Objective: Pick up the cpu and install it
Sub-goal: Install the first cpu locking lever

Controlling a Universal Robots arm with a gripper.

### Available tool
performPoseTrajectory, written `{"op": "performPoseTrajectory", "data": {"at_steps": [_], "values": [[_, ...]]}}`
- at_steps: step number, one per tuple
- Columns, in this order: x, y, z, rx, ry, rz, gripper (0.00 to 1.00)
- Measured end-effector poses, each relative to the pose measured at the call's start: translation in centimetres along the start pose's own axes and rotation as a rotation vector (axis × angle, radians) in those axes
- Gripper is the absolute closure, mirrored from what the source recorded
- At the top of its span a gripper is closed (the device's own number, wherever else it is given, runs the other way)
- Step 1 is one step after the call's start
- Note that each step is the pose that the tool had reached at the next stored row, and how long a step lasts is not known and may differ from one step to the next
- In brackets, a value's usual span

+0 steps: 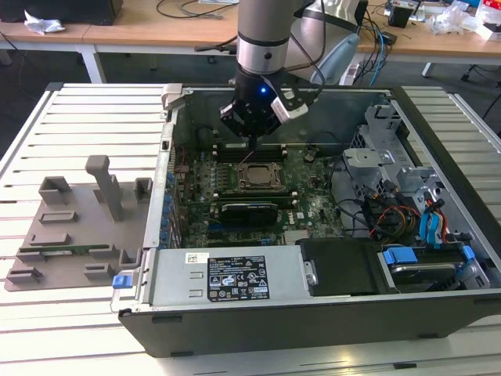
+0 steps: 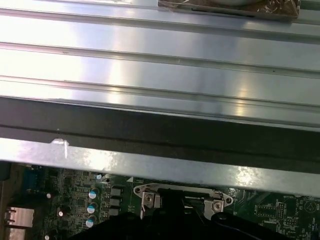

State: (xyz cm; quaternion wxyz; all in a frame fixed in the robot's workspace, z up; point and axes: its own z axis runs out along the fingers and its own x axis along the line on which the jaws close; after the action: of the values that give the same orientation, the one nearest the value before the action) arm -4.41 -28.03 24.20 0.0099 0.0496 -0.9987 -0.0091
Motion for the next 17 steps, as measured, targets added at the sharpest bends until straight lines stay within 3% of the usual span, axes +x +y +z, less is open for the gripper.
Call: {"op": "performPoseTrajectory", "data": {"at_steps": [8,13,17], "values": [[-0.04,0.32,0.69,-0.0002,-0.0001,0.012,0.89],[-0.43,0.26,1.87,-0.0005,-0.0004,0.033,0.89],[-1.13,0.18,2.80,-0.0011,-0.0006,0.060,0.89]]}}
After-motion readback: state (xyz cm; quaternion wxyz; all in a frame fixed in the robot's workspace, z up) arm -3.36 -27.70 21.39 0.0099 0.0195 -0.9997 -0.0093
